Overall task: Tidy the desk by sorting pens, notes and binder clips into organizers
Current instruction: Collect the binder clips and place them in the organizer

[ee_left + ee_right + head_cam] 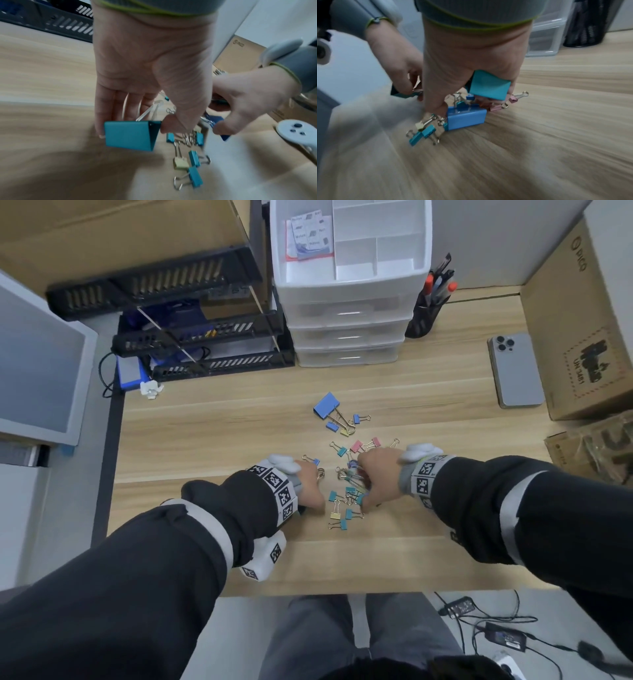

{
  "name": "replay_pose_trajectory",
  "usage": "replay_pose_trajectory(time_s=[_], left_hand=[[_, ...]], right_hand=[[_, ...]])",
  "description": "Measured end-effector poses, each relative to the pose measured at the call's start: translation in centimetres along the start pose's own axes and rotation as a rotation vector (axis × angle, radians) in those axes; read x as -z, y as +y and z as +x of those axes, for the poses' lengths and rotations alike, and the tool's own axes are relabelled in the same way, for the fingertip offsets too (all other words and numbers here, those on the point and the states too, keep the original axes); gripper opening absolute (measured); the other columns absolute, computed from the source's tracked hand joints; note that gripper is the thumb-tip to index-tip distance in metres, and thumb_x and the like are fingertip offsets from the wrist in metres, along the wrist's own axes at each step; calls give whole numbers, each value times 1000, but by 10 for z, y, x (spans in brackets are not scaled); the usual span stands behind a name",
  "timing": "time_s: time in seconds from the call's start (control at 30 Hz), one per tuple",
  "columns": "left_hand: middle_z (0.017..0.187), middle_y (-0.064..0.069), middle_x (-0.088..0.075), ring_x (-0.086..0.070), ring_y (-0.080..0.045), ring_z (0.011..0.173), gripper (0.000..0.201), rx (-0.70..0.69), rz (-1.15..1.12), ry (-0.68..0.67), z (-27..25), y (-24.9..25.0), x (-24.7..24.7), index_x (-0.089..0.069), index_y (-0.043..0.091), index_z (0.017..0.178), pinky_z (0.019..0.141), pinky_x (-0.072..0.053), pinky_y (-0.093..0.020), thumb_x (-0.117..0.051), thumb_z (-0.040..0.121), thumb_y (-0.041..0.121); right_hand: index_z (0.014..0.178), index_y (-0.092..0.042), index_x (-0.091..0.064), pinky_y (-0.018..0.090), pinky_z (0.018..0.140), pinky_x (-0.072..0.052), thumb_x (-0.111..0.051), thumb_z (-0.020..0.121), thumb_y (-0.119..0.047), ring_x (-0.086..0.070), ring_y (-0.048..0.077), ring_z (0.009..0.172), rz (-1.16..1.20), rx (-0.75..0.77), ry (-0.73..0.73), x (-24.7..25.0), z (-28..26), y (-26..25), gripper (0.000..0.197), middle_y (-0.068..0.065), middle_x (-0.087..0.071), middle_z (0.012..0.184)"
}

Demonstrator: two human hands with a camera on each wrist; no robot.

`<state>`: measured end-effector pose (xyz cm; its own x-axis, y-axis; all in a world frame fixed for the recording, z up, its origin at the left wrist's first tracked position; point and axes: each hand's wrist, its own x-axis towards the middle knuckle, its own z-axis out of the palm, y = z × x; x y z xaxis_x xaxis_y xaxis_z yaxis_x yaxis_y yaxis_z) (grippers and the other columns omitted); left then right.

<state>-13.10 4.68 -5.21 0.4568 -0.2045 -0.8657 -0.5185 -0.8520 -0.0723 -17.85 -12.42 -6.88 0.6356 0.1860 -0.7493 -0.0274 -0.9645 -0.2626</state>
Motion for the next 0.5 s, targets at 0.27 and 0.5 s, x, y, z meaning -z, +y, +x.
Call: replay_pose_trajectory(time_s=[0.27,0.5], left_hand=[[76,-5,-55,-50,-16,56,18,-61,-183,-43,2,-11,28,-58,7,107,49,-42,-25,-44,98,13],[88,-7,-57,-53,-24,78,10,-19,-222,174,18,-15,61,-61,8,99,68,-43,-32,-55,91,8]], right_hand=[[87,-15,-56,27,67,-50,-75,68,-26,-59,12,66,503,-16,-69,36,-11,29,29,0,-72,73],[77,-14,-60,22,51,-40,-65,81,-25,-53,6,47,662,-74,-61,60,-9,45,12,-4,-70,62]])
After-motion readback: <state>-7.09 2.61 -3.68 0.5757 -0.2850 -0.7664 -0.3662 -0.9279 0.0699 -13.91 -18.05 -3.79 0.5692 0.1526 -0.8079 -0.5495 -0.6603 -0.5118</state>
